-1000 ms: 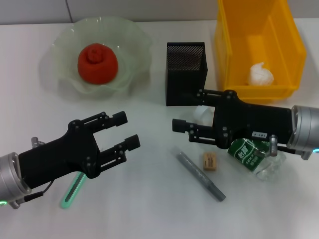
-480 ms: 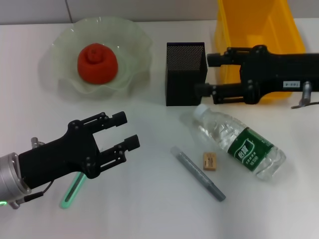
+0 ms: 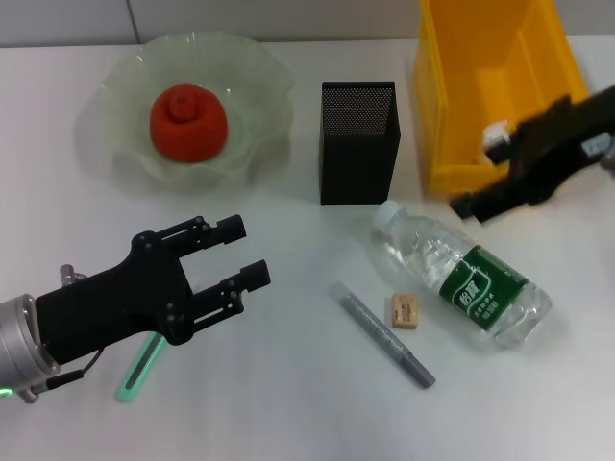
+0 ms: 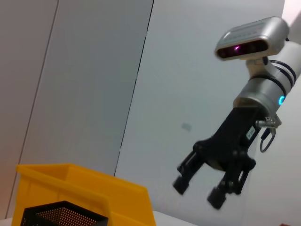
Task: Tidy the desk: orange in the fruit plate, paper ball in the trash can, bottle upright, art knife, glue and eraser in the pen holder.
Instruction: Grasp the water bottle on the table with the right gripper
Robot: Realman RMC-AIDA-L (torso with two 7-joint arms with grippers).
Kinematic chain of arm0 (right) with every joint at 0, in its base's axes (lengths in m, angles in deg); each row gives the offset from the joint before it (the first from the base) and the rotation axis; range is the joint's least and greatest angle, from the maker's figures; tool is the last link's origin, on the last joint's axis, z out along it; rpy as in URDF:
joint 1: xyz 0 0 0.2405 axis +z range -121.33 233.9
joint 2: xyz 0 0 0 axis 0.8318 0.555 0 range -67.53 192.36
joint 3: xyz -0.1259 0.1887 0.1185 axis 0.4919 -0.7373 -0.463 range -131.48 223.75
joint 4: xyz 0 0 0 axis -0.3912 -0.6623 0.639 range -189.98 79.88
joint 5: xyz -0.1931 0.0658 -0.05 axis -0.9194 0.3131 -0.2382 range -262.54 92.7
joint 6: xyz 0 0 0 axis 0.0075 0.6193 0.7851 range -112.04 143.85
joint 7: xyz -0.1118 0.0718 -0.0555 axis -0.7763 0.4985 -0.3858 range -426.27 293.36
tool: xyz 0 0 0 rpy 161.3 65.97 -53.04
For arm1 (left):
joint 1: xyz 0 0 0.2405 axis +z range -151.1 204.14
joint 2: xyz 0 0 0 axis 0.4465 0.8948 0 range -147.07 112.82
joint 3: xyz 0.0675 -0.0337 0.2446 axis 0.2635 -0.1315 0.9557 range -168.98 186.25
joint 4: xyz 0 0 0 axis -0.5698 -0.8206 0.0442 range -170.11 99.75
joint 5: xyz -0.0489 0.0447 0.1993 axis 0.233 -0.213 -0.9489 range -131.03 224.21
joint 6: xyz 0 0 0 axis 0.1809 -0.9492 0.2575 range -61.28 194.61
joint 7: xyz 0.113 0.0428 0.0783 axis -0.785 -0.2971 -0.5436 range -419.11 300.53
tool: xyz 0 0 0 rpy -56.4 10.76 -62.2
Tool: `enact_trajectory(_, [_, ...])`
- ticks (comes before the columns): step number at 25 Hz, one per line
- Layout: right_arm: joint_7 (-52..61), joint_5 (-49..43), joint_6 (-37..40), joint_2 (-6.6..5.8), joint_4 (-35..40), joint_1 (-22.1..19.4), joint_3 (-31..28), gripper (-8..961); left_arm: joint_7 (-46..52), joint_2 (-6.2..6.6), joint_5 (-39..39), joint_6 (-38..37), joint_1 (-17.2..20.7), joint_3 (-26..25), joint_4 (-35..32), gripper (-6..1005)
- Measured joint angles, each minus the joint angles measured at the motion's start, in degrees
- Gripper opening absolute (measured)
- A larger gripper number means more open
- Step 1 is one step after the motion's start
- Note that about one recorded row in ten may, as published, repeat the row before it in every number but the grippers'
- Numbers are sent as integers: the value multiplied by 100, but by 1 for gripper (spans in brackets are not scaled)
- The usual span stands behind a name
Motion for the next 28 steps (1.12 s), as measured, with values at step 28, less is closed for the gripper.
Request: enact_trajectory(28, [551,-1078,-751,27,-2378,607,792,800,0,-10,-21,16,-12,0,0,606])
